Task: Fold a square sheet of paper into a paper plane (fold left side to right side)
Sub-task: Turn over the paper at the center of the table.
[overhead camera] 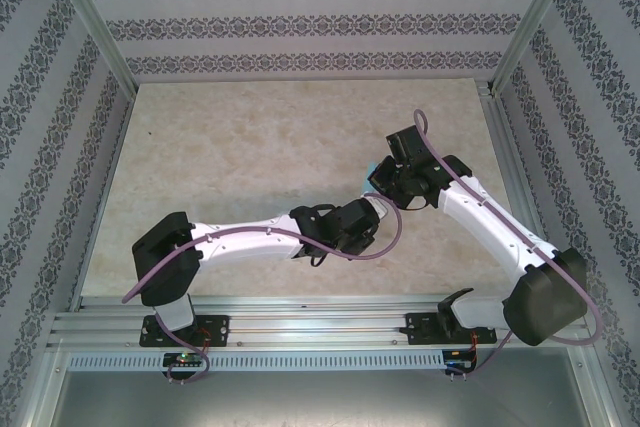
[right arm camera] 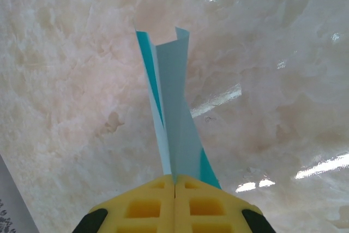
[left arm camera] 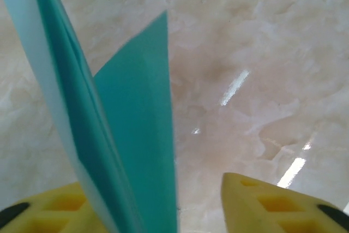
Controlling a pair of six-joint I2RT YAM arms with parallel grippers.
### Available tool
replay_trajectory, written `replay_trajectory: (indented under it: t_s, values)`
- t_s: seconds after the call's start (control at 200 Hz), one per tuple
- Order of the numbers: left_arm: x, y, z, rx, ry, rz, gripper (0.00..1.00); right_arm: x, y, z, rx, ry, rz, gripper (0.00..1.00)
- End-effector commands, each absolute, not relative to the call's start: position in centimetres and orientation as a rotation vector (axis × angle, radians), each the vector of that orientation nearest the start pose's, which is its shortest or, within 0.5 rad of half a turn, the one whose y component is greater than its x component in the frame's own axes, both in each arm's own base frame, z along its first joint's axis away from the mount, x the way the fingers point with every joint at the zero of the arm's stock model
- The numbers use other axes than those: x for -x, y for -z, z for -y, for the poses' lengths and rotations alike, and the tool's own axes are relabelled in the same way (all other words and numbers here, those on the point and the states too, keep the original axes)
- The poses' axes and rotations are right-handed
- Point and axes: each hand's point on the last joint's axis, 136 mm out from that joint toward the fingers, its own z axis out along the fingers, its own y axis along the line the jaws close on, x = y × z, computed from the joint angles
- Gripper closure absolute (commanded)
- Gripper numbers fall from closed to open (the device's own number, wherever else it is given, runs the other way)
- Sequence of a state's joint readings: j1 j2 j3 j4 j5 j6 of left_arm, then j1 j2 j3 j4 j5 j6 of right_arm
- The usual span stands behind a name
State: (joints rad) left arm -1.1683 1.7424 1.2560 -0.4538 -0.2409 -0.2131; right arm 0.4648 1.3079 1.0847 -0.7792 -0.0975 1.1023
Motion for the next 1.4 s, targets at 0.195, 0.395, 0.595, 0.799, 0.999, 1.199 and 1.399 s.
replay_trajectory:
  t_s: [0.195, 0.395, 0.595, 0.799, 0.999, 1.199, 1.399]
  values:
    - [-21.4, -13.1, 40.3, -1.072, 0.277, -2.221, 0.85, -29.9, -17.1, -17.8, -0.754, -0.64, -2.61, 1.0]
    - [-21.6, -13.6, 39.3, -0.992, 0.322, -2.243, 0.99, -30.7, -19.7, -17.1, -0.651, -0.621, -2.54, 0.81]
    - [-22.5, -14.7, 37.4, -0.823, 0.546, -2.287, 1.0, -31.1, -23.2, -14.6, -0.55, -0.638, -2.41, 0.49]
    - [-23.9, -15.4, 34.6, -0.552, 0.897, -2.304, 1.0, -30.3, -26.4, -11.1, -0.452, -0.642, -2.223, 0.06]
    - [-25.2, -16.3, 32.2, -0.211, 1.268, -2.215, 1.0, -29.4, -26.8, -12.1, -0.389, -0.958, -2.014, 0.02]
    - [-25.9, -18.7, 31.8, -0.054, 1.493, -2.097, 1.0, -29.3, -25.0, -16.0, -0.361, -1.387, -1.868, 0.1]
    - [-26.1, -20.8, 31.6, -0.016, 1.597, -2.016, 1.0, -29.4, -22.3, -18.2, -0.373, -1.493, -1.899, 0.18]
